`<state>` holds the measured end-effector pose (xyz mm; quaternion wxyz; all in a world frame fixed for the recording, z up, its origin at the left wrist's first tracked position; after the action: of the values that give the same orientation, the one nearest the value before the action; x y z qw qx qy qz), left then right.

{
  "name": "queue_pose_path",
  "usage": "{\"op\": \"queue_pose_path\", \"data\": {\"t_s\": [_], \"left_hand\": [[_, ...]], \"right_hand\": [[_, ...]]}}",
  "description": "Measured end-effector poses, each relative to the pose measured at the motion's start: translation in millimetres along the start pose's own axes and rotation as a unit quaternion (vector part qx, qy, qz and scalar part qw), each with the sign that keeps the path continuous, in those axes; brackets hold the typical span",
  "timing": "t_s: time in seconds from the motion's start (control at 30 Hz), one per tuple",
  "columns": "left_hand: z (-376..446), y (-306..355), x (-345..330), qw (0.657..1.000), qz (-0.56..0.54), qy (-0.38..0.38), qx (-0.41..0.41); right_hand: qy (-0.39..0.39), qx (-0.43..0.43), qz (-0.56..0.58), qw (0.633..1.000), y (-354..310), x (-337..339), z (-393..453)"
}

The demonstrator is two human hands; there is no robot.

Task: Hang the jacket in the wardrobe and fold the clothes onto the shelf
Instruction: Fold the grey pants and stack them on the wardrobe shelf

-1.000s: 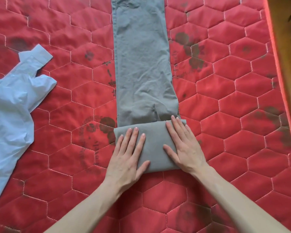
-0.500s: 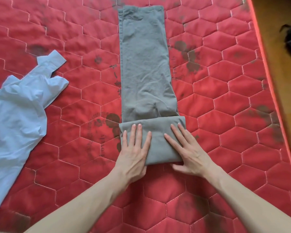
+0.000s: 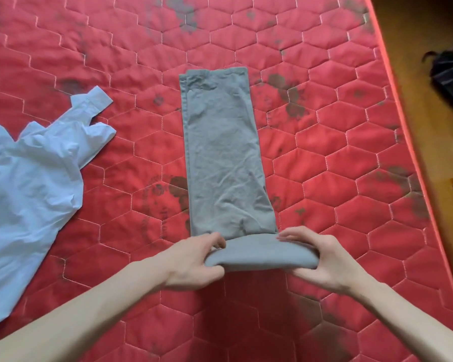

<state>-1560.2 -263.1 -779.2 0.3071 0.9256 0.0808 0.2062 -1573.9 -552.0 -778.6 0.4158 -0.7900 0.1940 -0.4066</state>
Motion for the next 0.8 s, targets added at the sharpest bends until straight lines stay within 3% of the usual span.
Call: {"op": "queue_pose_path", "data": {"t_s": [0.1,0.2,0.4,0.5,0.57,0.7,0.8], "left_hand": [[1,-22,13,0.986,-0.162,0.043,0.004],[4,-52,28,0.937,-0.324,0.128,0.013],[30,-85,21,0.780,-0.561,0.271,0.058],[51,-87,20,0.771,-0.539,0.331,0.071],[62,-85,24,0.785,-0.487,0.372,0.093],[75,-88,41,0.817,-0.336,0.450,0.133],[77,-93,49,0.840,-0.177,0.465,0.217]], "right_hand": [[0.117,-0.035,0.091,0.988,0,5,0],[0.228,-0.060,0.167,0.957,0,0,15],[0.294,-0.168,0.205,0.918,19,-15,81],[0.278,-0.229,0.212,0.909,37,-16,116],[0.252,-0.268,0.179,0.912,51,-13,134],[0.229,-0.346,-0.060,0.908,58,-2,154],[0.289,-0.294,-0.159,0.897,47,-1,161]]}}
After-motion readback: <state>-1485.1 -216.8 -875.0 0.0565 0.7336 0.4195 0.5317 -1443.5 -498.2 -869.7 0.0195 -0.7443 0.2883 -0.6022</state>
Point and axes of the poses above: each hand's wrist, its own z-axis towards the middle knuckle, its own x-axis out of the back of the hand, y = z × x, the point moved 4 cm from there along z, towards the middle knuckle, and after that the axes turned 7 degrees about -y, right-handed, at the moved point
